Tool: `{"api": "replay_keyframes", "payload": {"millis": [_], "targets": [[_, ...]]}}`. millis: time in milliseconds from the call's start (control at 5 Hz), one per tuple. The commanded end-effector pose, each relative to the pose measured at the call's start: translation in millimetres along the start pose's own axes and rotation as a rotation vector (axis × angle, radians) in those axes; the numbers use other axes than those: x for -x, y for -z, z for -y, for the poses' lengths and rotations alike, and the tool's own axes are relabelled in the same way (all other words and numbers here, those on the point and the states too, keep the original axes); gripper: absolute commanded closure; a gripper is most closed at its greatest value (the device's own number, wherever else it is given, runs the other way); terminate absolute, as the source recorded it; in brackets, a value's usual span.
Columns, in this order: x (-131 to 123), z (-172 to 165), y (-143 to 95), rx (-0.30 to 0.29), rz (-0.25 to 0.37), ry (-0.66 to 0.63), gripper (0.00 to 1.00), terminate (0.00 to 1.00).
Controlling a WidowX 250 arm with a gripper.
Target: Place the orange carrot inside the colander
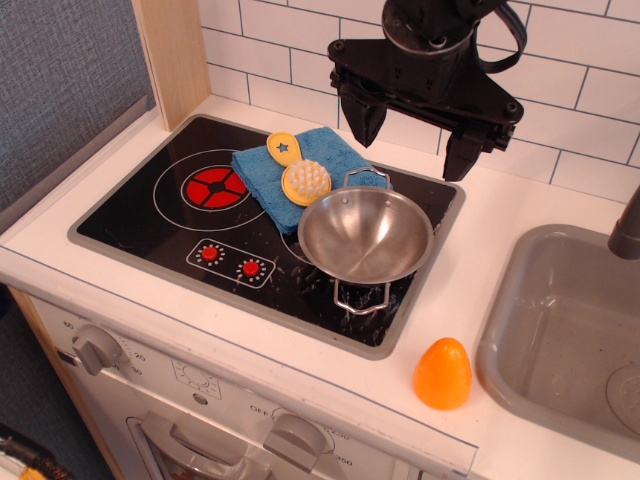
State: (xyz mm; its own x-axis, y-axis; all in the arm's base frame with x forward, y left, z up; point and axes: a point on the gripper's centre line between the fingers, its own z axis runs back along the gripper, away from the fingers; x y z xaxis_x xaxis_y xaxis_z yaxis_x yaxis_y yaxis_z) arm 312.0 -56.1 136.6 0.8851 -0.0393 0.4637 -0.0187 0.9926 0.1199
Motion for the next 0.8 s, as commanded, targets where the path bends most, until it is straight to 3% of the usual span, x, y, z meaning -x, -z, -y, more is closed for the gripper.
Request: {"api": "replay_keyframes", "payload": {"millis": [0, 200, 600], "targets": [[0.0, 0.0, 0.0, 0.000, 0.000, 0.000, 0.00, 0.00], [8.8, 14.6, 2.5, -0.003, -0.023, 0.018, 0.00, 0.00], [16.1, 39.9, 10.7, 0.054, -0.026, 0.026, 0.00, 0.00]]}}
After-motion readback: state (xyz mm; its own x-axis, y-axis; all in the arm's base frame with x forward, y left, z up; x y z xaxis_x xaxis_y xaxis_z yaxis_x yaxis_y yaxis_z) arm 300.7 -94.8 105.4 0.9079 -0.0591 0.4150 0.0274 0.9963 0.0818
